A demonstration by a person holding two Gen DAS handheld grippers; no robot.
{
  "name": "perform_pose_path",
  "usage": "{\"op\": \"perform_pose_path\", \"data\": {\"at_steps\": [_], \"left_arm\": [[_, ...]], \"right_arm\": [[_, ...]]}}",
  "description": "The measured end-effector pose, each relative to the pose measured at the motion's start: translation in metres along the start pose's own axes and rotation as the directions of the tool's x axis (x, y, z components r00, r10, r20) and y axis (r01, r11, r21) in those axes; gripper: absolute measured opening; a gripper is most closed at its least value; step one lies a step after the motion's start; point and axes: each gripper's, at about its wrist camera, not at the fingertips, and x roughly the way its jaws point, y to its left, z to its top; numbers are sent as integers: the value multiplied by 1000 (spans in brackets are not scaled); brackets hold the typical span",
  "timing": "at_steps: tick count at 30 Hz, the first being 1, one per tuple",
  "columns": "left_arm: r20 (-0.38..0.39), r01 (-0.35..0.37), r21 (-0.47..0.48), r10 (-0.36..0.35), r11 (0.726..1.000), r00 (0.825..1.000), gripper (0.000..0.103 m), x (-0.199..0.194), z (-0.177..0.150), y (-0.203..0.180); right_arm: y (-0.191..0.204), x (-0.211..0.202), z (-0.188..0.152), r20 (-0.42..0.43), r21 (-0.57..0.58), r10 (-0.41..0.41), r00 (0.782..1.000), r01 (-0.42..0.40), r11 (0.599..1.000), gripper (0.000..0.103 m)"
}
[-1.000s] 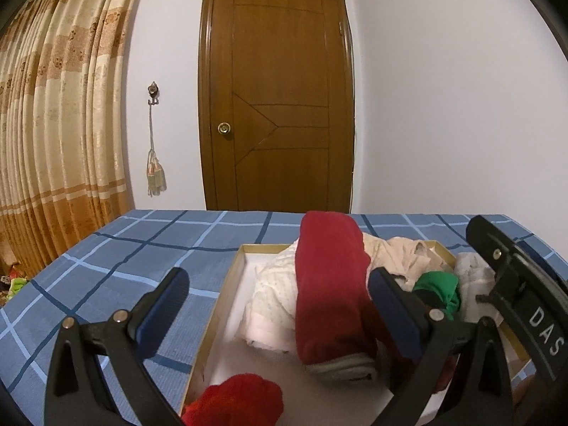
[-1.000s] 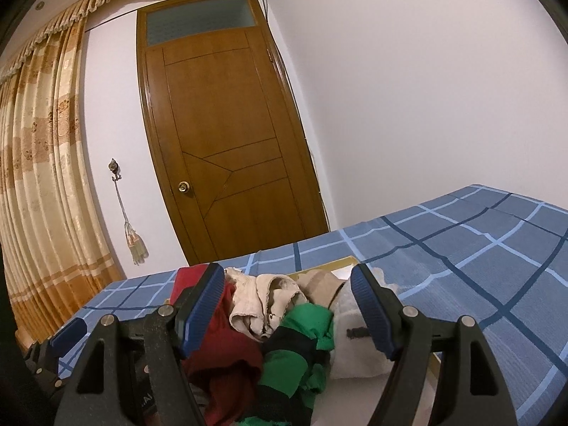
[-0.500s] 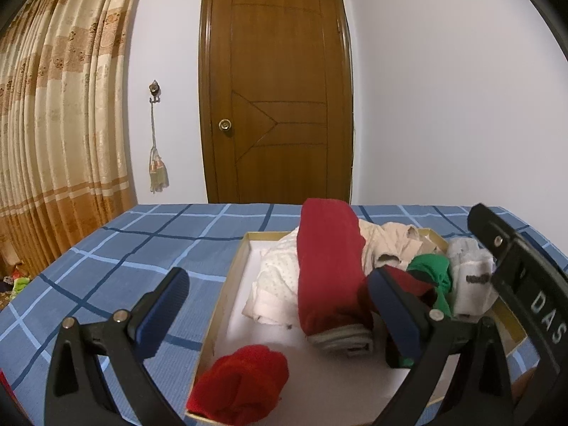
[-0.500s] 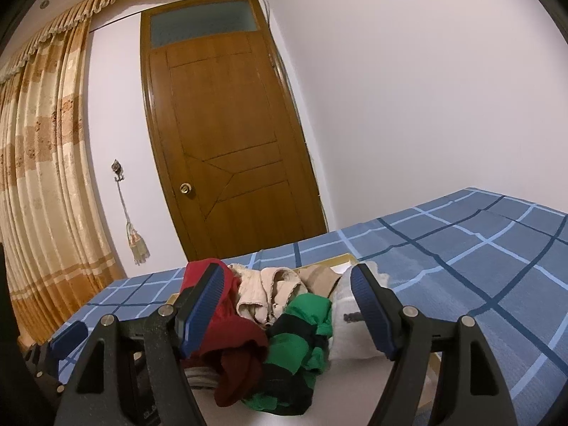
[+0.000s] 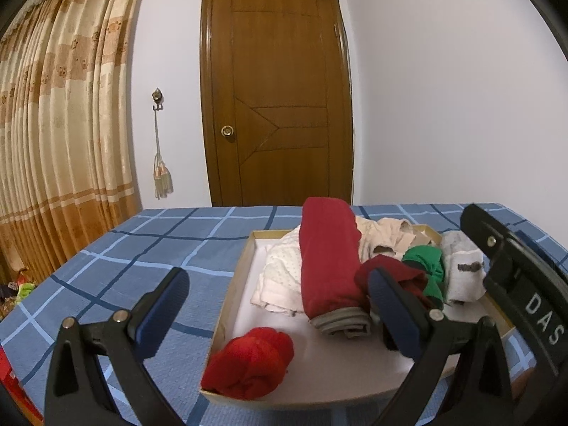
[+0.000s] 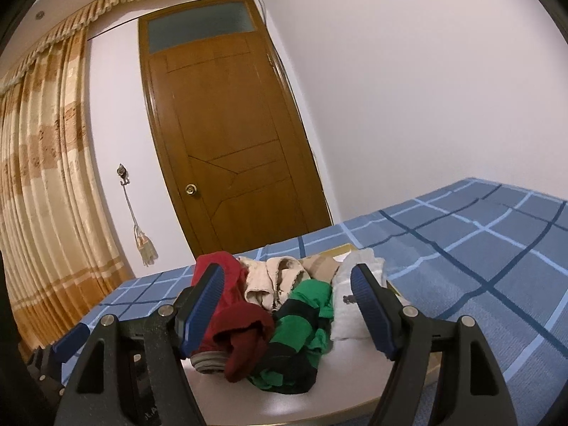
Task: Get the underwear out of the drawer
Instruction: 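Lift both open tools up and back away from the tray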
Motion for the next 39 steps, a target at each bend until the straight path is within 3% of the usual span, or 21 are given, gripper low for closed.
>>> {"op": "perform_pose_path", "data": {"at_steps": [8, 16, 19, 22, 28, 34, 39], "left_arm": [[3, 6, 35, -6, 999, 1000, 102, -8, -4, -4], [-15, 3, -57, -4, 998, 1000, 102, -12, -8, 14], [-26, 3, -43, -4, 999, 1000, 102, -15, -12, 13], [-50, 6, 13, -5, 1000, 999, 102, -15, -28, 4], [-42, 30, 7, -30, 1000, 999, 102, -27, -51, 2], [-49, 67, -15, -68, 998, 996, 102, -50, -56, 7], [-105, 84, 12, -82, 996, 991, 102, -63, -57, 14]], "right_arm": [[12, -13, -2, 29, -65, 8, 1000, -6, 998, 76], [8, -27, -6, 32, -62, 14, 999, -12, 998, 76], [8, -35, -8, 46, -65, 23, 999, -20, 998, 76], [9, -40, -11, 27, -74, 39, 999, -37, 997, 76], [5, -52, -24, -1, -83, 55, 999, -55, 995, 76], [-12, -69, -33, -34, -25, 80, 996, -81, 996, 76], [-20, -93, -45, -77, -58, 110, 991, -115, 992, 76]]}}
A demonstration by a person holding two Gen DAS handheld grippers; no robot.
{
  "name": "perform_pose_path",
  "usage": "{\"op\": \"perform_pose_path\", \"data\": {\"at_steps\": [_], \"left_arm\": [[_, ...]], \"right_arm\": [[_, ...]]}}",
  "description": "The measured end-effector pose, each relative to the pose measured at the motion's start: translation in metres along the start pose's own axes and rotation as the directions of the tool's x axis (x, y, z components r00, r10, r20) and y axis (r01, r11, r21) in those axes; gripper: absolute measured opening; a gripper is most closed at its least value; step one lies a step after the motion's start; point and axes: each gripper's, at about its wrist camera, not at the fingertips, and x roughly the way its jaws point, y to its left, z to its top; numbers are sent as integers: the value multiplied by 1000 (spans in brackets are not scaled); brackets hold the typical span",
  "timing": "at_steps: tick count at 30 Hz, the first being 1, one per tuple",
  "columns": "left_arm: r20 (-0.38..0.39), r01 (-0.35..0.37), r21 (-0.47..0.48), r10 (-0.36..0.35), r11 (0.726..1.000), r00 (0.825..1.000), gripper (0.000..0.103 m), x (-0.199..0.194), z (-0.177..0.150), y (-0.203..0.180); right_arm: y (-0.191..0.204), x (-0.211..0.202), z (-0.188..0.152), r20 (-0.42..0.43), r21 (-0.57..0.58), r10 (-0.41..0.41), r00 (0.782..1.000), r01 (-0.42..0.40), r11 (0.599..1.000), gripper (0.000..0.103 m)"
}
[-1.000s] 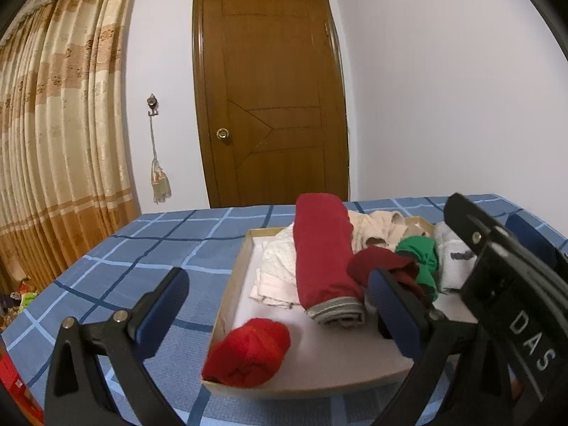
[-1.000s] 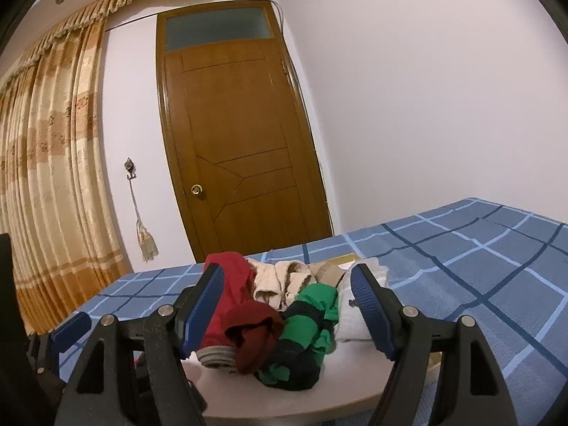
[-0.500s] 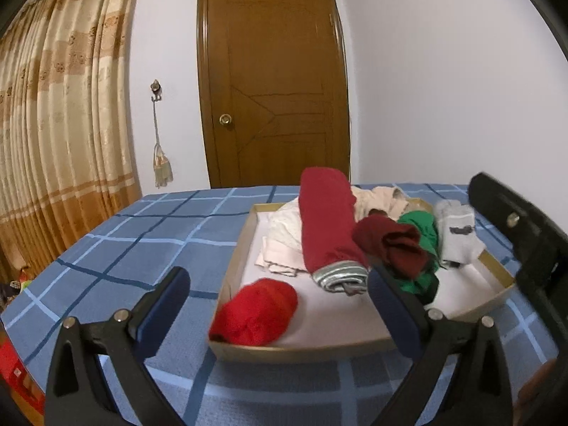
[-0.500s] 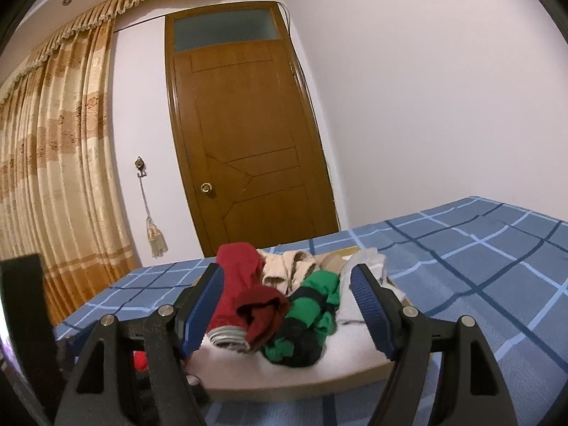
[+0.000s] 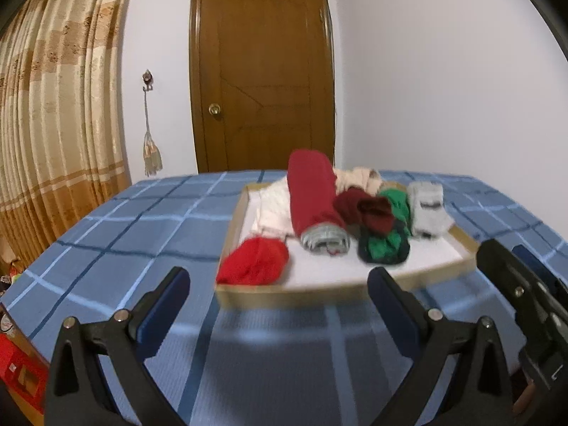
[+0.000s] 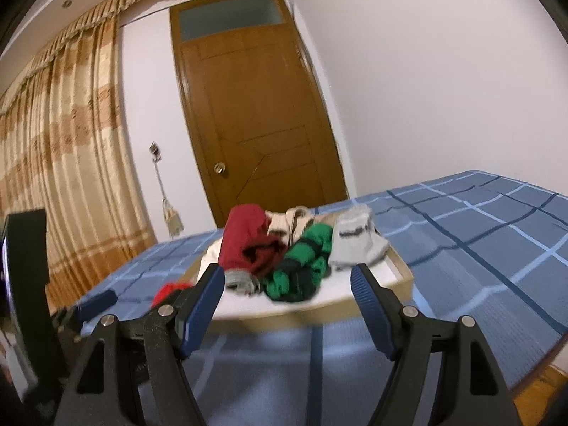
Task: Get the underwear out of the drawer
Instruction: 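Move both tools down into the open drawer below the bed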
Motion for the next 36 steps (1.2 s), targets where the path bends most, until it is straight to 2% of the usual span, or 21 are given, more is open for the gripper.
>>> {"op": "perform_pose_path", "data": {"at_steps": [7, 14, 18, 21, 25, 26, 29, 30, 32, 33, 35, 36], "left_arm": [[-140, 33, -3, -33, 999, 990, 102, -7, -34, 9], [-217, 42, 0, -41, 999, 975, 102, -21, -57, 15], [-261, 47, 21, -39, 999, 965, 102, -30, -67, 20], [-288, 42, 51, -25, 998, 957, 102, -38, -73, 24], [-311, 85, 14, -76, 996, 947, 102, -49, -79, 34], [-312, 97, 13, -88, 995, 946, 102, -54, -82, 36], [-333, 111, 31, -94, 993, 938, 102, -61, -93, 44], [-342, 116, 33, -98, 993, 934, 102, -64, -96, 47], [-364, 148, 17, -132, 989, 922, 102, -72, -102, 58], [-373, 166, 3, -153, 986, 915, 102, -75, -104, 63], [-386, 181, -20, -175, 983, 906, 102, -80, -107, 73], [-386, 179, -20, -173, 984, 906, 102, -81, -108, 76]], "right_arm": [[-15, -17, -26, -110, -14, -2, 994, 1, 1000, 76], [-21, -28, -47, -216, -4, 32, 976, -34, 999, 76], [-17, -31, -58, -315, -12, 69, 947, -77, 997, 76], [-12, -38, -63, -357, -11, 90, 930, -100, 995, 76], [-6, -40, -70, -425, 6, 119, 897, -128, 992, 76], [-5, -40, -73, -447, 22, 126, 886, -131, 991, 76], [-8, -34, -91, -550, 135, 182, 815, -128, 982, 76], [-10, -31, -100, -591, 181, 196, 783, -108, 977, 76], [-13, -27, -113, -638, 257, 234, 734, -84, 963, 76], [-16, -24, -122, -667, 318, 269, 695, -62, 946, 76], [-19, -16, -136, -694, 389, 308, 651, -20, 921, 75], [-21, -13, -142, -698, 417, 314, 643, 8, 909, 75]]}}
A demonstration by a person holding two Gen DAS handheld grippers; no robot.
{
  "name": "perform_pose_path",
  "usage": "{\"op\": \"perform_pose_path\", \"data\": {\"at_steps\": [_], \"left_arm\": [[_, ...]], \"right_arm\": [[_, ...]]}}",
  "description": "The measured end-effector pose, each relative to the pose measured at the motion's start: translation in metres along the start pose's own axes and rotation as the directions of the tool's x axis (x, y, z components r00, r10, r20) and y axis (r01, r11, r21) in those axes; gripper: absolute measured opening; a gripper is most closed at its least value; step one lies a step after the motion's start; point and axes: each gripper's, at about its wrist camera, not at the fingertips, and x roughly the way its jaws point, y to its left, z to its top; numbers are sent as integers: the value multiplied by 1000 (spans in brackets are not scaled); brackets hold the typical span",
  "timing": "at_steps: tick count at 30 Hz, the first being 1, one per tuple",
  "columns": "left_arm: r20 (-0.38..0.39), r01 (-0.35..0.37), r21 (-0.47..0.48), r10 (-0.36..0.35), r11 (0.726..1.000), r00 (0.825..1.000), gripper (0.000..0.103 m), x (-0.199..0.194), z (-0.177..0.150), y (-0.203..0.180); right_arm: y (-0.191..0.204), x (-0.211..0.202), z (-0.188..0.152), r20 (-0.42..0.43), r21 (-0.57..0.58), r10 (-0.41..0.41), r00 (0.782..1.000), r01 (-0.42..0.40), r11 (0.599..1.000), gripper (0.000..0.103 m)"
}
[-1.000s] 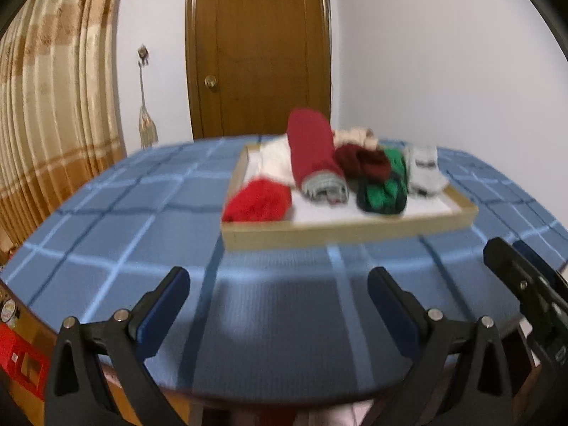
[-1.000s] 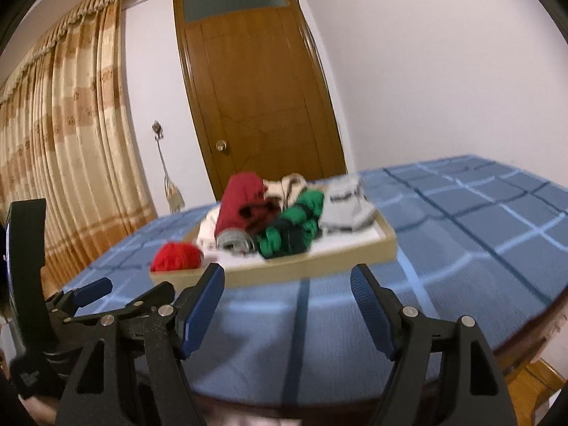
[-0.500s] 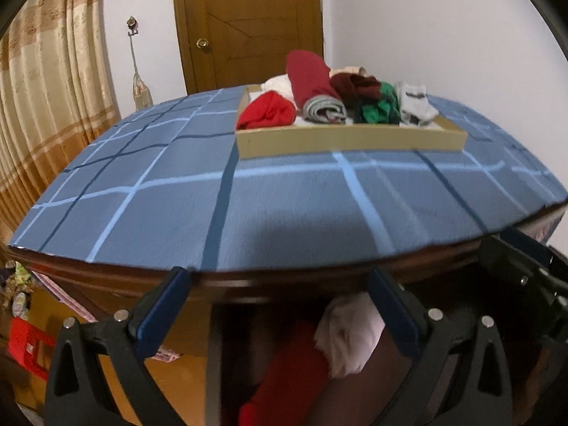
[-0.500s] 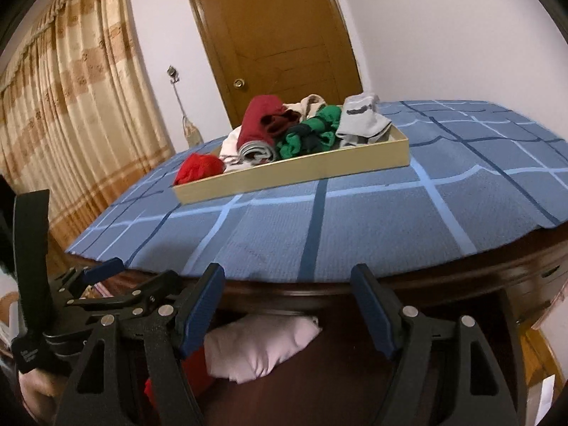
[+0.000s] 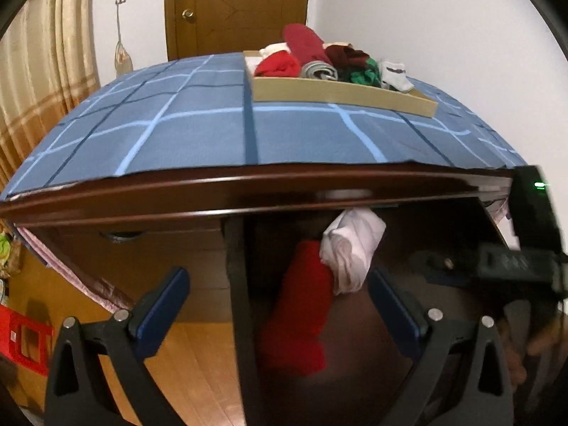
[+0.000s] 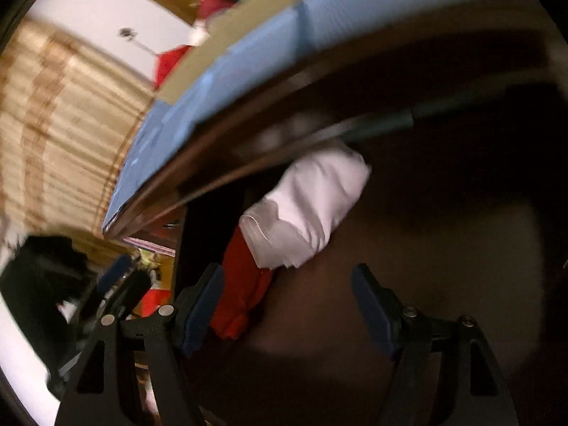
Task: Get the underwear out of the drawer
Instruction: 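Move both tools down into the open drawer below the bed, then grasp the red garment with the left tool while the right tool grasps the pale pink underwear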
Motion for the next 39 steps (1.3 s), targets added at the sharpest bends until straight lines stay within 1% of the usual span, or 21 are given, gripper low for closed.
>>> {"op": "perform_pose_path", "data": {"at_steps": [2, 3, 5, 8, 11, 13, 17, 18, 19, 20, 21, 23, 26, 28, 31, 34, 37, 39], "left_arm": [[5, -17, 5, 17, 1000, 1000, 102, -1, -3, 4], [3, -20, 9, 20, 1000, 1000, 102, -1, -5, 6], [-1, -17, 9, 17, 1000, 1000, 102, 0, -7, 10], [-9, -7, 9, 7, 1000, 1000, 102, 2, -11, 14], [-24, -2, 29, 3, 1000, 1000, 102, 4, -16, 18], [-34, -14, 48, 16, 999, 999, 102, 6, -19, 19], [-42, -7, 49, 9, 999, 999, 102, 7, -21, 24], [-44, 1, 46, 1, 999, 999, 102, 7, -21, 26], [-46, 10, 42, -8, 999, 999, 102, 7, -20, 27], [-48, 17, 39, -15, 999, 999, 102, 7, -20, 28], [-52, 28, 36, -27, 999, 998, 102, 8, -19, 28], [-68, 58, 28, -56, 998, 996, 102, 10, -17, 25], [-92, 101, 37, -97, 994, 991, 102, 13, -15, 13], [-104, 119, 68, -111, 991, 988, 102, 15, -13, 0], [-136, 129, 125, -112, 984, 984, 102, 20, -11, -21], [-182, 140, 161, -110, 977, 977, 102, 31, -9, -39], [-229, 139, 185, -94, 973, 969, 102, 45, -6, -52], [-264, 127, 188, -75, 974, 962, 102, 56, -4, -57]], "right_arm": [[-8, 12, 1, -23, 93, 25, 999, -23, 995, 75], [-14, 21, 2, -33, 165, 40, 999, -34, 986, 75], [-16, 34, 1, -42, 218, 47, 998, -37, 975, 75], [-6, 52, 1, -20, 228, 48, 999, -42, 973, 75], [4, 67, 3, 1, 240, 9, 1000, -9, 971, 75], [9, 75, 3, 24, 250, -28, 999, 21, 968, 75], [17, 94, 1, 1, 273, -70, 998, 67, 960, 75], [18, 98, 0, -10, 271, -92, 996, 91, 958, 75], [20, 98, -1, -8, 269, -101, 995, 99, 958, 71], [21, 99, -2, -7, 265, -104, 995, 102, 959, 65], [21, 99, -2, -12, 259, -102, 995, 102, 961, 61], [22, 97, -2, -29, 253, -112, 993, 116, 961, 50], [22, 94, 1, -61, 225, -132, 989, 143, 964, 43], [18, 90, 2, -96, 212, -143, 985, 160, 964, 40], [6, 81, 2, -155, 220, -136, 978, 169, 961, 39], [-6, 65, 2, -188, 187, -164, 968, 199, 962, 39], [-14, 53, 6, -243, 120, -193, 951, 227, 966, 39], [-17, 45, 3, -272, 31, -239, 932, 257, 966, 39]]}}
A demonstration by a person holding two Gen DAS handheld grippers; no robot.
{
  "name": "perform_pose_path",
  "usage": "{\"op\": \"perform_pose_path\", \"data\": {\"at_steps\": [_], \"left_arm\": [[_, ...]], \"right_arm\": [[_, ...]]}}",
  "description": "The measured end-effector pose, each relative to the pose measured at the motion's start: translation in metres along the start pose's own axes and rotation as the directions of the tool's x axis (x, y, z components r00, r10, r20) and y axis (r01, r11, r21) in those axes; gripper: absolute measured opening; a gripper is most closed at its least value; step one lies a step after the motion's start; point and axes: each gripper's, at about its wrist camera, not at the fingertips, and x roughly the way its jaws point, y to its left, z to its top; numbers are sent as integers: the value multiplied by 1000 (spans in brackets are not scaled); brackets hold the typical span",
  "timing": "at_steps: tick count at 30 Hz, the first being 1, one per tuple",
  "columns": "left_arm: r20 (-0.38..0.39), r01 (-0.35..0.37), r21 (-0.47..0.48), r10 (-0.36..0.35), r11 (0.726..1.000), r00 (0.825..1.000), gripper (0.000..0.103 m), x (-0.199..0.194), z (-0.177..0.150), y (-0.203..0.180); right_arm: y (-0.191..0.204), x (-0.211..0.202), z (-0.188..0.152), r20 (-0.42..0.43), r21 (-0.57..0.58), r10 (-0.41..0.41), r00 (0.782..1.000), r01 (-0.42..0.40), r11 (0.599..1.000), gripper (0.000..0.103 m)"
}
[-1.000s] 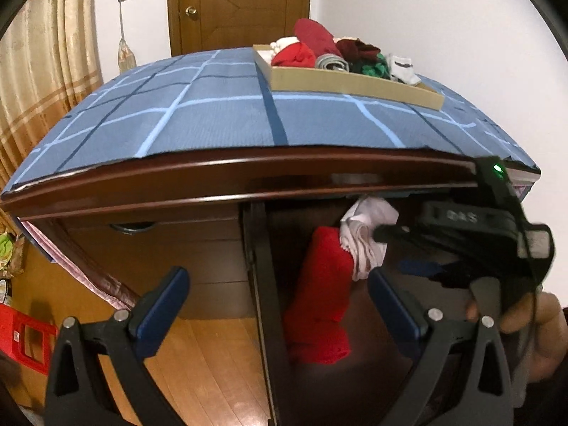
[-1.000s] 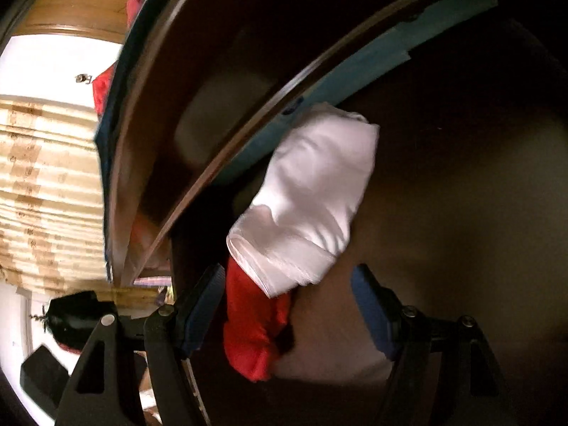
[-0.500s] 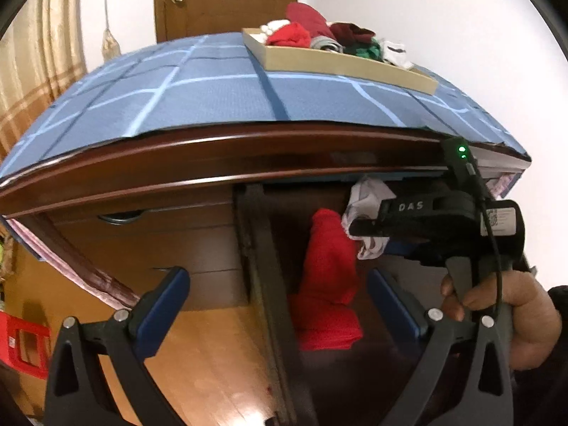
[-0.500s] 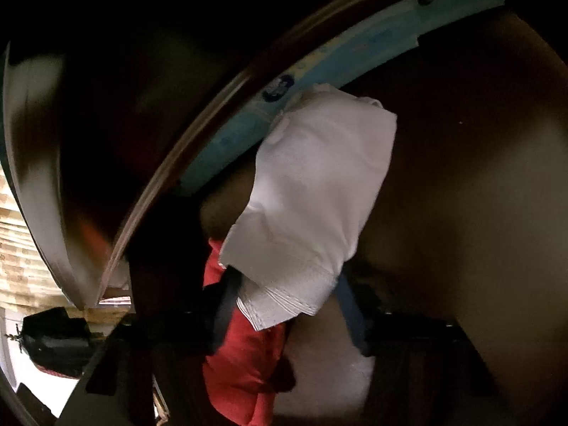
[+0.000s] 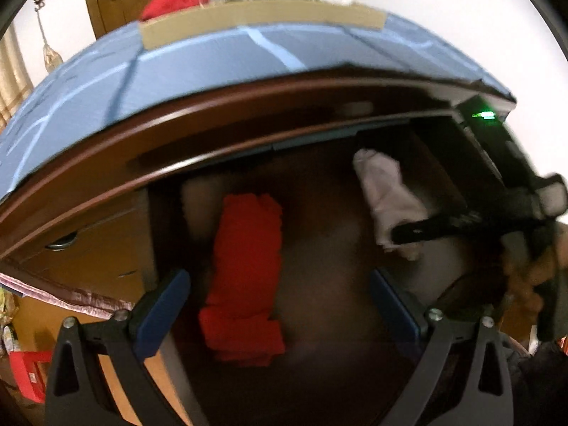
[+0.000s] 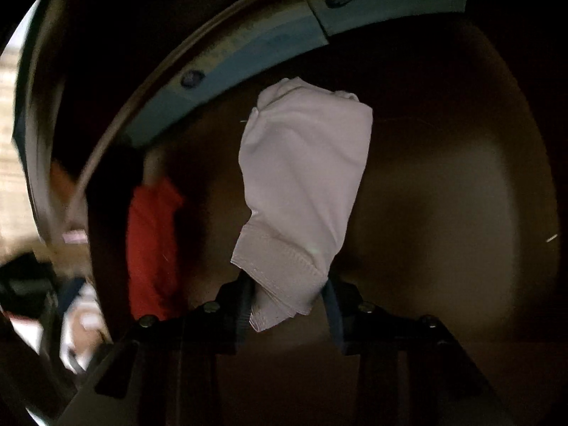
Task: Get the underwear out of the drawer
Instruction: 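Grasp the red garment with the left tool while the right tool grasps the pale pink underwear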
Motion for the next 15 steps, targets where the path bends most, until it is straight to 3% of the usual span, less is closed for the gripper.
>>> {"op": "perform_pose_path", "data": {"at_steps": [3, 6, 9, 14, 15], "left_arm": [[-74, -22, -19, 20, 1000, 997, 100, 21, 9, -3], [-155, -26, -41, 20, 999, 988, 96, 39, 14, -3], [-214, -68, -40, 58, 997, 975, 96, 56, 14, -2], [-241, -145, 25, 147, 989, 959, 96, 67, 16, -7], [-247, -154, 29, 156, 988, 956, 95, 68, 16, -8]], "right_arm": [[-5, -10, -3, 7, -90, -74, 997, 74, 993, 39], [-10, -12, -6, 22, -117, -95, 995, 97, 988, 39], [-7, -8, -7, 6, -161, -109, 994, 108, 981, 39], [-10, -4, -16, -42, -203, -77, 996, 67, 977, 39], [-27, -4, -14, -47, -205, -69, 996, 58, 977, 39]]}}
